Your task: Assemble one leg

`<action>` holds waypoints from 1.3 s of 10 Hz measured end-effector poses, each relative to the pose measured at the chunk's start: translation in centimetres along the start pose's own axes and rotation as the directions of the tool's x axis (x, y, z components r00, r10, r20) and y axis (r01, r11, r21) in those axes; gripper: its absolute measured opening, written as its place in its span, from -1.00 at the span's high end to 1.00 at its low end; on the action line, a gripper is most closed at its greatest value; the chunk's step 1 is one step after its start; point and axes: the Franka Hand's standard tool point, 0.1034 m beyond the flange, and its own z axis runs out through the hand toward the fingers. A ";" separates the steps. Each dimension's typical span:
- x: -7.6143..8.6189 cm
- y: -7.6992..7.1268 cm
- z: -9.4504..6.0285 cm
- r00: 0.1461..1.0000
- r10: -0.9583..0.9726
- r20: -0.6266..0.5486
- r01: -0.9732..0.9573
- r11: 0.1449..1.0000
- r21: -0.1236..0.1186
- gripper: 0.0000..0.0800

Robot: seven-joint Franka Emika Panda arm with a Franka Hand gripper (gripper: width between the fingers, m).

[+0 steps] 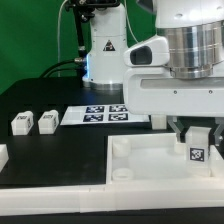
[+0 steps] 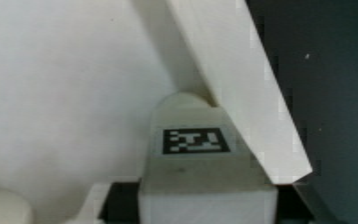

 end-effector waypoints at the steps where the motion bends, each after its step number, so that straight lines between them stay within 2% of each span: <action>1: 0.1 0.0 0.0 0.983 0.184 0.007 -0.185 0.983 0.009 0.27; 3: 0.1 -0.1 -0.1 0.836 0.549 0.015 -0.549 0.836 0.007 0.27; 5: 0.2 -0.1 -0.1 0.579 0.814 0.054 -0.815 0.579 0.016 0.27; 7: 0.2 -0.3 -0.1 0.417 0.906 0.069 -0.909 0.418 0.008 0.27; 8: 0.1 -0.4 -0.1 0.302 0.950 0.073 -0.953 0.303 -0.002 0.27; 9: 0.0 -0.5 -0.1 0.256 0.964 0.070 -0.966 0.257 -0.007 0.27; 10: 0.0 -0.4 0.0 0.263 0.962 0.070 -0.965 0.264 -0.007 0.27; 11: -0.1 -0.5 0.0 0.286 0.956 0.071 -0.958 0.287 -0.006 0.12; 12: -0.2 -0.5 0.1 0.362 0.930 0.070 -0.932 0.363 -0.002 -0.35; 13: -0.4 -0.7 0.2 0.441 0.895 0.070 -0.897 0.442 0.001 -0.35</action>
Offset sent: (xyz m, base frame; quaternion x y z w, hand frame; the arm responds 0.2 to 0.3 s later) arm 0.0354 -0.0018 0.0210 0.0891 0.0276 0.5450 0.8332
